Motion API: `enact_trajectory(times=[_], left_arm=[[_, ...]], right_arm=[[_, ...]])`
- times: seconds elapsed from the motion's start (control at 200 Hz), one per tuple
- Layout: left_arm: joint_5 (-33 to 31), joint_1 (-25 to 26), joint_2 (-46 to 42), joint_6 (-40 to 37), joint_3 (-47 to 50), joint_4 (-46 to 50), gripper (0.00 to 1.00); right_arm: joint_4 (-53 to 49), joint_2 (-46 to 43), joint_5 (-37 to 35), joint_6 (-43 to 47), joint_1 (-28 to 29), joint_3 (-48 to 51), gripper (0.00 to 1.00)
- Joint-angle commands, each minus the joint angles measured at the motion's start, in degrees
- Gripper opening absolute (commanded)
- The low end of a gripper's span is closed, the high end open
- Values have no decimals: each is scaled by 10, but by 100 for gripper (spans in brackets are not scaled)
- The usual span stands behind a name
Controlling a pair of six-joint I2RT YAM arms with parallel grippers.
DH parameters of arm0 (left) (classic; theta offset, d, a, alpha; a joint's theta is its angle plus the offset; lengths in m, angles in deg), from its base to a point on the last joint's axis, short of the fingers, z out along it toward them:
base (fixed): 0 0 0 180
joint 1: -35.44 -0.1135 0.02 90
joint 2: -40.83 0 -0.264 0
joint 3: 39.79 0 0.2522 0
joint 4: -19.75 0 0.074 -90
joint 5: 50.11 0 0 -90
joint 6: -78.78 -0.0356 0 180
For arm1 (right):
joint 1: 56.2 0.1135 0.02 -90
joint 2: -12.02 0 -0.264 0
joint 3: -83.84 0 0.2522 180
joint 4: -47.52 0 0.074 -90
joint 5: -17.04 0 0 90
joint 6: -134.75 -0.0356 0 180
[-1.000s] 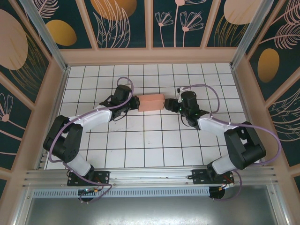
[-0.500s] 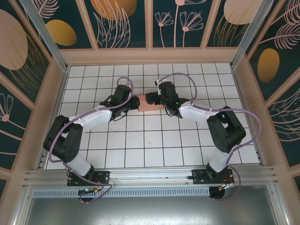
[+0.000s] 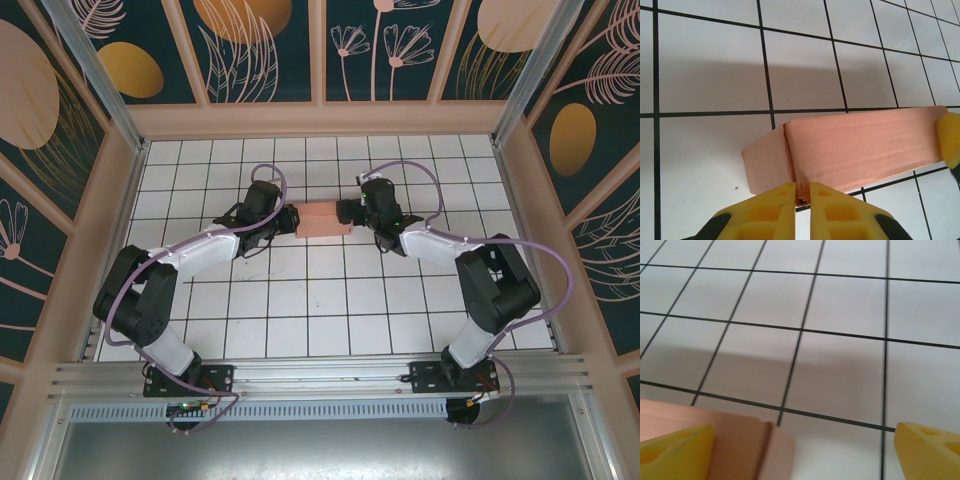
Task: Fold the paper box
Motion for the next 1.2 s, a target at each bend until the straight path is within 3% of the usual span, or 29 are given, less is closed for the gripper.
enact_trajectory(times=[0.0,0.255,0.485,0.731,0.921,1.196], left_arm=[[-5,-1,26,-13,13,88,12],[4,-2,27,-11,18,79,12],[4,-2,23,-12,22,80,12],[7,-2,28,-11,18,79,12],[10,-1,34,-10,16,75,12],[-2,-1,25,-19,20,87,12]], right_arm=[[-63,-7,-55,14,-24,28,91],[-59,-5,-30,45,1,3,91],[-95,89,-133,127,92,-75,99],[-65,99,-109,165,132,-86,99],[-39,100,-60,180,142,-77,99],[-68,84,-83,170,106,-64,99]])
